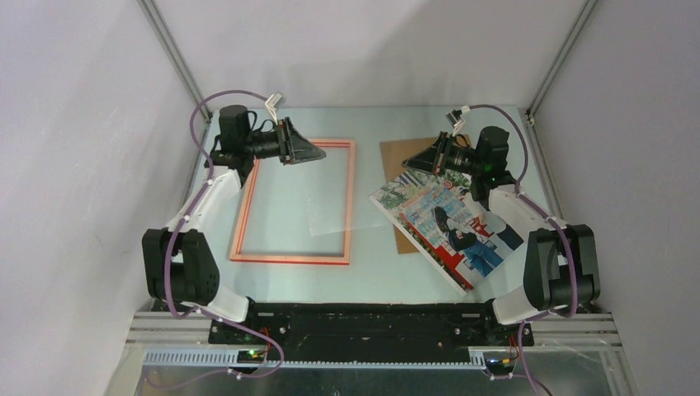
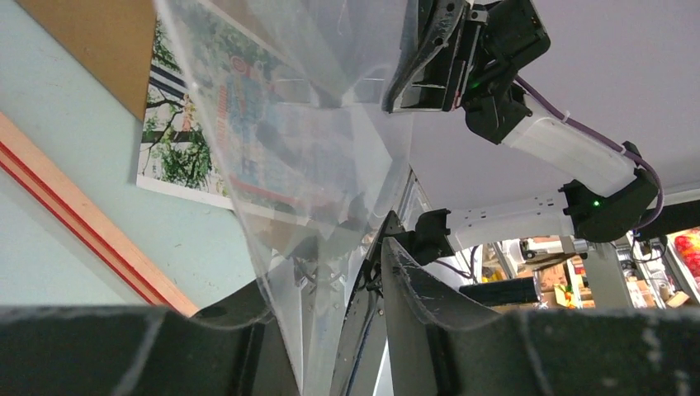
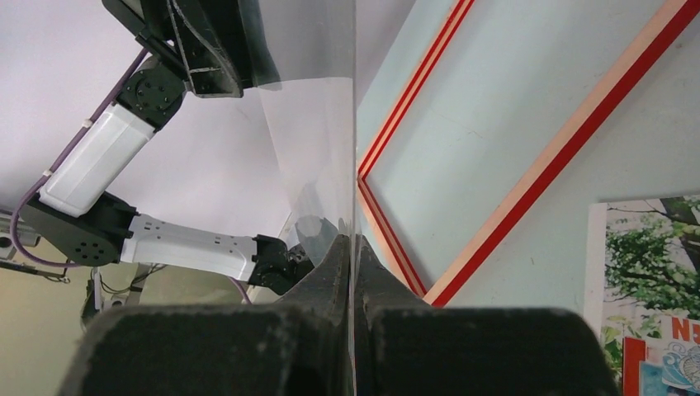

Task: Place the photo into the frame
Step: Pick up the photo frame item at the center of the board.

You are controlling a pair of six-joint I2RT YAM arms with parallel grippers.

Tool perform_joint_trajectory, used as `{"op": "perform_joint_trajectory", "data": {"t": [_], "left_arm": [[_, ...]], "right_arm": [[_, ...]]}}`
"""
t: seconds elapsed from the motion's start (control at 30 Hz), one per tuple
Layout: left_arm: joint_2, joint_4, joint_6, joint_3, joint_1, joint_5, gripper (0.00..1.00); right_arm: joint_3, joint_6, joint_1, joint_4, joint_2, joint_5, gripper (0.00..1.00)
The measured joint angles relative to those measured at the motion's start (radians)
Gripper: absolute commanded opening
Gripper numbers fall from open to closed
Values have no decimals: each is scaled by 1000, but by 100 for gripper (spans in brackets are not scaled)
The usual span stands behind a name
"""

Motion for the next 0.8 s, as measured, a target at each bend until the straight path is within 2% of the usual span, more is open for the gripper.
{"op": "perform_joint_trajectory", "data": {"t": [0.17,0.37,0.5,0.53,0.6,0.63,0.67,0.7,0.8], "left_arm": [[-1,0,0,-1,1,-19,30],[-1,0,-6,-1,-2,-26,3],[-2,0,-8,-2,-3,-26,0],[-2,0,-8,-2,-3,-26,0],[-7,0,-8,-2,-3,-26,0],[-11,0,-9,-3,-3,-25,0],[-16,0,-10,-5,-4,-25,0],[-23,1,-11,-9,-3,-25,0],[-48,0,-18,-26,5,-24,0]], "right_arm": [[-1,-1,8,0,-10,11,0],[-7,-2,11,0,-13,25,0],[-17,-5,11,1,-18,32,2],[-19,-6,11,1,-19,35,5],[-27,-9,12,0,-24,40,19],[-29,-11,13,-1,-26,42,33],[-30,-15,13,-6,-30,46,39],[-31,-21,13,-13,-34,50,49],[-34,-46,17,-35,-45,71,63]]}}
